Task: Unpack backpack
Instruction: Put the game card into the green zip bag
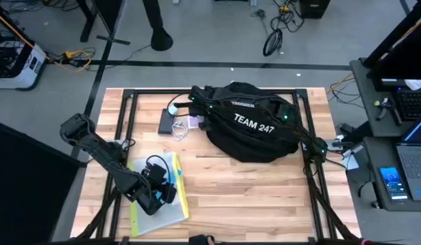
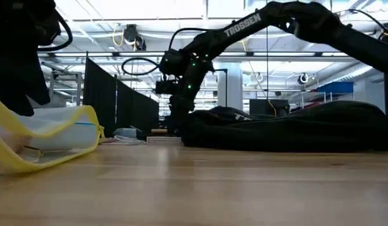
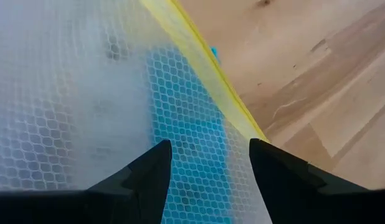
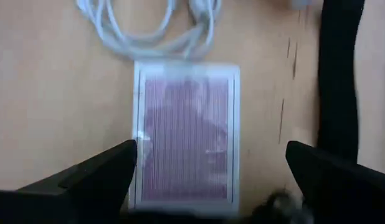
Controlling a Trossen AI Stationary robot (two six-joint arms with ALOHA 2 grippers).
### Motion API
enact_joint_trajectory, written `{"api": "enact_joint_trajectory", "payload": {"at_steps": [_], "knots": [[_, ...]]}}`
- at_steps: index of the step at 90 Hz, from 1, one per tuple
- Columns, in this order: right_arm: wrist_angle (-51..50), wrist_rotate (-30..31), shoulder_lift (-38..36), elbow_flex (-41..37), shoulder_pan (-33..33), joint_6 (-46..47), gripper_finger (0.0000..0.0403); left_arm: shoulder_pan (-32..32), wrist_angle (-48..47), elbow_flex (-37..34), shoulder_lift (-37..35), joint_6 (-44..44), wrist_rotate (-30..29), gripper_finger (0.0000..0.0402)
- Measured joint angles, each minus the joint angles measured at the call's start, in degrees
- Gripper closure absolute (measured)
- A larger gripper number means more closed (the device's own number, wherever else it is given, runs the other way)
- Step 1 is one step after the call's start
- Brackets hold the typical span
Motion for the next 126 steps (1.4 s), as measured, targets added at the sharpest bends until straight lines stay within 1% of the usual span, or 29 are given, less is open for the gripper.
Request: {"api": "enact_joint_trajectory", "payload": {"at_steps": [6,14,25,54,61,66,71,79,85,105,118,126], "knots": [[-0.98,0.03,0.92,0.41,0.15,-1.64,0.0007,0.0,0.0,0.0,0.0,0.3,0.21,0.0201],[-2.75,2.15,2.45,0.3,0.2,-3.75,0.0007,-0.37,0.06,0.0,0.0,0.32,0.26,0.0201],[-2.55,3.23,2.35,0.0,0.18,-6.61,0.0007,-0.44,0.08,0.0,0.0,0.77,0.26,0.0201],[-1.82,3.3,3.31,-0.12,0.24,-5.17,0.0007,-0.43,0.32,0.0,0.0,4.42,1.36,0.0201],[-1.82,3.33,3.35,-0.14,0.24,-5.4,0.0019,-0.44,0.34,-0.02,0.0,4.49,1.78,0.0201],[-1.77,3.33,3.35,-0.14,0.18,-5.74,0.0039,-0.42,0.34,0.0,0.0,4.82,1.92,0.0201],[-1.18,3.29,3.42,-0.16,-0.06,-5.77,0.0067,-0.42,0.34,0.0,0.0,4.85,1.95,0.0201],[2.03,4.93,3.5,0.12,-0.83,-5.23,0.0123,-0.43,0.36,0.0,0.0,4.78,1.95,0.0201],[1.35,5.85,3.71,1.04,-1.35,-5.15,0.0169,-0.43,0.34,0.0,0.02,4.78,1.95,0.0201],[2.8,5.47,3.79,1.46,-2.48,-2.33,0.0296,-0.48,0.32,0.0,0.02,4.87,1.95,0.0201],[3.79,4.88,3.79,1.46,-3.15,-0.85,0.0354,-0.55,0.3,0.0,0.02,4.87,2.07,0.0201],[3.88,4.84,3.79,1.46,-3.15,-0.81,0.0365,-0.7,0.28,0.0,0.02,4.87,2.39,0.0201]]}}
